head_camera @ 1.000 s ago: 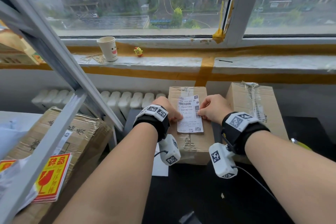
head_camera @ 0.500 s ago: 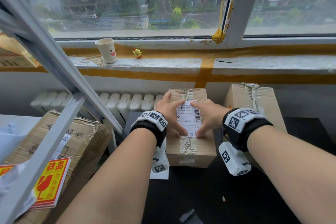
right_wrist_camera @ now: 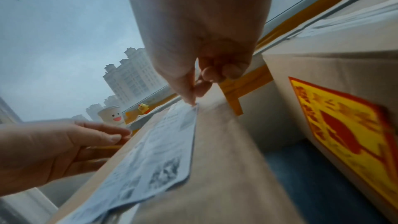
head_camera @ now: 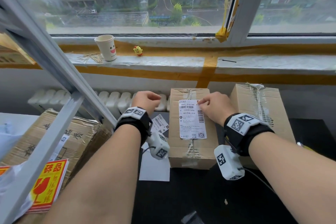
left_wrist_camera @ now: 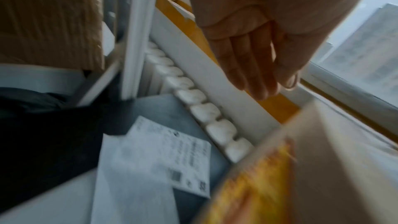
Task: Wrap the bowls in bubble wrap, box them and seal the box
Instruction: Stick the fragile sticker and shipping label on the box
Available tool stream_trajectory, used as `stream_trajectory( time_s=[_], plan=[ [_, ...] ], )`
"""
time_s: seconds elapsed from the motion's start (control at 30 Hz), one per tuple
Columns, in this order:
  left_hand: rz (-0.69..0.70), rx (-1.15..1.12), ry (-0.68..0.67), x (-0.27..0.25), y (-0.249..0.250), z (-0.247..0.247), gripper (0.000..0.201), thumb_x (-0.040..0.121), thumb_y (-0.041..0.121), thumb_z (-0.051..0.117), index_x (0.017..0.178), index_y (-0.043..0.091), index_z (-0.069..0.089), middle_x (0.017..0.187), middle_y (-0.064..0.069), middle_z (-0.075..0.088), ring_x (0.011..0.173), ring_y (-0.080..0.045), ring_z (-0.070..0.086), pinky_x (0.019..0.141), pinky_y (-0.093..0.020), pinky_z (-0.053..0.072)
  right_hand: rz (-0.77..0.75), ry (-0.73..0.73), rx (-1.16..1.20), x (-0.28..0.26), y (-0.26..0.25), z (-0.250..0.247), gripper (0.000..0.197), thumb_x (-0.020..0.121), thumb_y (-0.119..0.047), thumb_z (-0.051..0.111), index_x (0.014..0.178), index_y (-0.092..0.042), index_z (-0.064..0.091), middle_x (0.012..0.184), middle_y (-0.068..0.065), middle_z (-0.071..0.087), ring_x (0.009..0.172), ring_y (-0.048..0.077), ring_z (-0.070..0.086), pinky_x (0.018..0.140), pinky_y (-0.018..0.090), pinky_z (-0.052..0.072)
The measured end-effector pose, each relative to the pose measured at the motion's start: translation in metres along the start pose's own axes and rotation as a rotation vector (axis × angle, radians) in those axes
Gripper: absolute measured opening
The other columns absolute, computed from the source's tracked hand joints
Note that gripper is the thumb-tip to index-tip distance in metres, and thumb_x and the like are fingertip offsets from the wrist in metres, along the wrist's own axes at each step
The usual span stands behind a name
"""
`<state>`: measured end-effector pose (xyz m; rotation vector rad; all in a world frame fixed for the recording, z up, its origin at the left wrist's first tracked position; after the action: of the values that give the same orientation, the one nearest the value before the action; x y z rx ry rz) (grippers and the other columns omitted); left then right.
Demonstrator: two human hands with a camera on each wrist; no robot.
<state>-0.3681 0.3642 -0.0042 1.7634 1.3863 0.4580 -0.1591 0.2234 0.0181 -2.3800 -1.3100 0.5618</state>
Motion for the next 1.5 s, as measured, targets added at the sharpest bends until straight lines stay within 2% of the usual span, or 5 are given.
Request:
stream_trajectory(
  time_s=[0.37,0.87,1.03,1.37,1.5],
  plan=[
    [-0.279,0.375,-0.167,0.024,-0.094,0.017,0.021,0.078,0.012,0.076,0.097,0.02,0.072,0.109,-0.004,0.07,0.102,-0.021,0.064,0.08,-0.022,0.045,-0.113,0.022,0.121,0.023,-0.031,0.025,0.016,0.089,-0.027,0.06,0.076,-0.035,0.067,0.08,-0.016,0.062,0.079,0.008,0.059,0.066,0.025,0.044],
    [-0.26,0.659,-0.152,0.065,-0.112,0.07,0.016,0.074,0.018,0.073,0.085,0.01,0.064,0.092,-0.013,0.067,0.082,-0.032,0.062,0.065,-0.033,0.048,-0.145,0.093,0.157,0.029,-0.026,0.026,0.015,0.087,-0.025,0.061,0.075,-0.034,0.063,0.071,-0.019,0.059,0.076,0.009,0.059,0.074,0.034,0.054],
    [-0.253,0.629,-0.194,0.069,-0.104,0.068,0.009,0.078,0.017,0.07,0.078,0.009,0.065,0.076,-0.011,0.064,0.061,-0.024,0.057,0.061,-0.031,0.046,-0.134,0.076,0.169,0.03,-0.026,0.028,0.015,0.087,-0.025,0.06,0.076,-0.035,0.063,0.071,-0.019,0.058,0.076,0.01,0.059,0.073,0.034,0.053],
    [-0.157,0.464,0.093,0.066,-0.031,-0.02,0.018,0.087,0.019,0.057,0.097,0.016,0.072,0.106,-0.01,0.07,0.095,-0.034,0.063,0.081,-0.032,0.051,-0.115,-0.121,0.216,0.016,-0.028,0.02,0.009,0.089,-0.019,0.062,0.09,-0.025,0.069,0.079,-0.008,0.061,0.071,0.007,0.056,0.062,0.021,0.045],
    [-0.127,0.38,0.167,0.056,0.01,-0.055,0.02,0.088,0.016,0.058,0.1,0.009,0.072,0.107,-0.012,0.07,0.095,-0.033,0.064,0.074,-0.031,0.047,-0.047,-0.076,0.272,0.009,-0.013,-0.003,0.014,0.089,-0.014,0.06,0.085,-0.023,0.07,0.076,-0.004,0.066,0.066,0.009,0.057,0.074,0.033,0.056]
  ],
)
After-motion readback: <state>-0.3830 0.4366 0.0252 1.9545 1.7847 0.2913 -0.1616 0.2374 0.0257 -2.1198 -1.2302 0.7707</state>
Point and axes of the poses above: each hand's wrist, its own x-axis towards the middle knuckle, its own z-axis out of the palm, y = z × x, the point moved 10 cm from there along x, towards the middle knuckle
